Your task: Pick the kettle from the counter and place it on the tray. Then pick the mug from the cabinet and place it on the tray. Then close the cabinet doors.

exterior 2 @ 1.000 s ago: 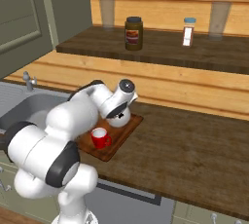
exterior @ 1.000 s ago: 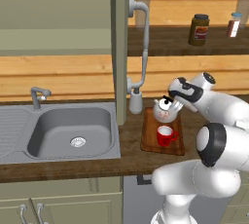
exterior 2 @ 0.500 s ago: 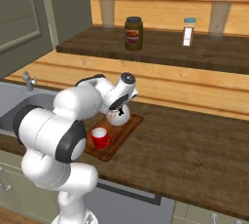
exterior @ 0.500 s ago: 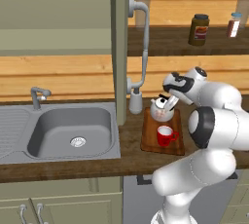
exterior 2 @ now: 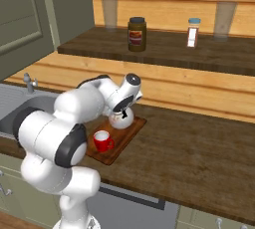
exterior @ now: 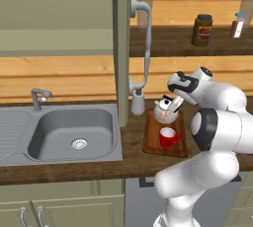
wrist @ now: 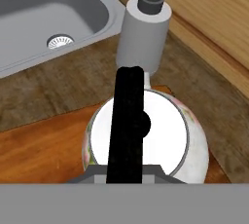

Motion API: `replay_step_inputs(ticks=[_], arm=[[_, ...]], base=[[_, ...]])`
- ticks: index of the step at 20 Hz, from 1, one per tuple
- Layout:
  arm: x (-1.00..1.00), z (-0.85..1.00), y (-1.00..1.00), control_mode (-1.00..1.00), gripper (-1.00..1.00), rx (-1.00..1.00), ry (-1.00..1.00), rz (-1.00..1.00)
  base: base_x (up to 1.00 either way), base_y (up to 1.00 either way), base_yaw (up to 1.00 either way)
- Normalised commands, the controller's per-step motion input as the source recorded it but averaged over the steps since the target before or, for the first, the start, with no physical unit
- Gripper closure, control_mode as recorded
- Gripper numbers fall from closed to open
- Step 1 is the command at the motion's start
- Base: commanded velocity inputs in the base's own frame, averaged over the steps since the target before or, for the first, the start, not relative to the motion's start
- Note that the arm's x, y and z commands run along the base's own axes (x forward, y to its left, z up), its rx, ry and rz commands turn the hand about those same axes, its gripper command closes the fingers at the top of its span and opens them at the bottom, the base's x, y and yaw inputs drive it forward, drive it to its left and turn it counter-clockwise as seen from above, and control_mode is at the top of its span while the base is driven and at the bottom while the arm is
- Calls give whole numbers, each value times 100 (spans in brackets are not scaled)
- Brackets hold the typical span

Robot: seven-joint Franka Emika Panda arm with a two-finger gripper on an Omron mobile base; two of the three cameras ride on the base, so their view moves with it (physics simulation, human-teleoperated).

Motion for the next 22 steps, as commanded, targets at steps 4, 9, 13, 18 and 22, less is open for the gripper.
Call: replay_step_inputs(ticks=[4, 9, 13, 18, 22], arm=[[-24, 0, -5, -100, 100, 0, 0, 0], [-3, -5, -1, -100, 100, 0, 0, 0], [-7, -14, -2, -100, 100, 0, 0, 0], [-13, -17, -9, -100, 100, 1, 0, 0], [-1, -17, -2, -100, 100, 0, 0, 0]], base=[[0, 0, 0], [0, 0, 0], [0, 0, 0], [0, 0, 0], [0, 0, 0]])
